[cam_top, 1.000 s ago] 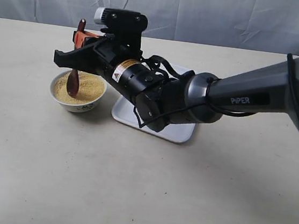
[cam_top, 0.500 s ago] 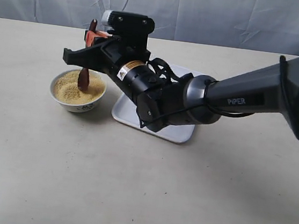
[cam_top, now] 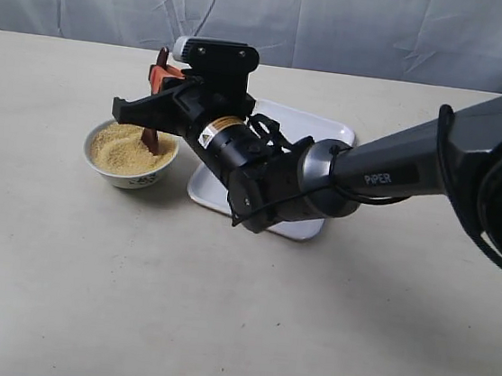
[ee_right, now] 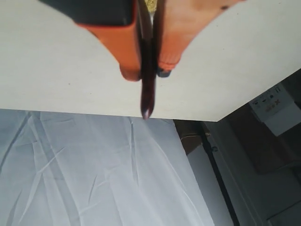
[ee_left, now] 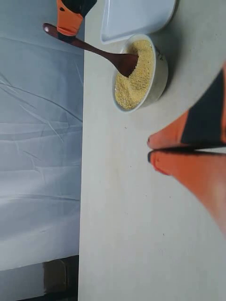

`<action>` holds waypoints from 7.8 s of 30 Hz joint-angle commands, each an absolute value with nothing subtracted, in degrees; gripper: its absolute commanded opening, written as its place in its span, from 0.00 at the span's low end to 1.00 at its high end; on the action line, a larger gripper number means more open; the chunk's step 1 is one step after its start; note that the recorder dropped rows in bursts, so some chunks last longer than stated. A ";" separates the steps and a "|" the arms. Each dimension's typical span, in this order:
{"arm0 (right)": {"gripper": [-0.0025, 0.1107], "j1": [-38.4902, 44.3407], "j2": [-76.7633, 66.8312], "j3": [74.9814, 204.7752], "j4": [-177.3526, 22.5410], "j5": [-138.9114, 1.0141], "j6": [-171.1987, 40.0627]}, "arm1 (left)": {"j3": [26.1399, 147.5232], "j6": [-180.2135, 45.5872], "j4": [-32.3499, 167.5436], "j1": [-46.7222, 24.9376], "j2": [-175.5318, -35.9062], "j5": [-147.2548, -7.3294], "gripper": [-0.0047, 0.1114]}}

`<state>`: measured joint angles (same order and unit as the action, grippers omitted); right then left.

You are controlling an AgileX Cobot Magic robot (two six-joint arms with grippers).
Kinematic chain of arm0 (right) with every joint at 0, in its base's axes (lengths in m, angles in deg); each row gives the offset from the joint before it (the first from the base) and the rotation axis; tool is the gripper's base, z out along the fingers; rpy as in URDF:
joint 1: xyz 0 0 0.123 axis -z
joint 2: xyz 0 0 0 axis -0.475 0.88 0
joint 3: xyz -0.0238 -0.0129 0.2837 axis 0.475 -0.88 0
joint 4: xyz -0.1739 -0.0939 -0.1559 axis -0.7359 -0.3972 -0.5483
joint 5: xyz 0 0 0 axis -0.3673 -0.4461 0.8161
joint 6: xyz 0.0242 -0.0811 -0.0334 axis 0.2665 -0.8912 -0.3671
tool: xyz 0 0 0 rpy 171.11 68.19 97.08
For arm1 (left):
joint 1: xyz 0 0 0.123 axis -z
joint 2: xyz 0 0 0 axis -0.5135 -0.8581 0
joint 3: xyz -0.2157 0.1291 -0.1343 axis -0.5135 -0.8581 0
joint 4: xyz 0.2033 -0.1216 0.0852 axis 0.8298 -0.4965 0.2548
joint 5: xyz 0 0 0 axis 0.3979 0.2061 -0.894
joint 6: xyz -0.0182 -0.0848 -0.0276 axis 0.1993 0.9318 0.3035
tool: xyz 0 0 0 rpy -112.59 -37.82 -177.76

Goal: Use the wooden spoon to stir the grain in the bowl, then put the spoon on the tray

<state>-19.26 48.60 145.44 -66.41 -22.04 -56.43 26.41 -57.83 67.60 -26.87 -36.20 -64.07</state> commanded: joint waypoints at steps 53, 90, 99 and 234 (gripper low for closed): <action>0.02 -18.03 48.77 145.54 -64.97 -21.41 -53.41 | 26.14 -57.79 67.60 -26.92 -35.91 -64.48 0.04; 0.02 -2.17 30.89 146.16 -77.41 -58.75 -32.76 | 26.14 -57.79 67.60 -26.92 -35.91 -64.48 0.04; 0.02 8.90 32.00 147.42 -84.23 -73.44 -24.41 | 26.14 -57.79 67.60 -26.92 -35.91 -64.48 0.04; 0.03 23.92 -76.02 102.70 -63.66 -102.94 -80.11 | 26.14 -57.80 67.60 -26.92 -35.91 -64.38 0.04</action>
<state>22.84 -74.98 102.88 -63.82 -103.33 -79.80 26.41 -57.83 67.60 -26.87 -36.20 -64.07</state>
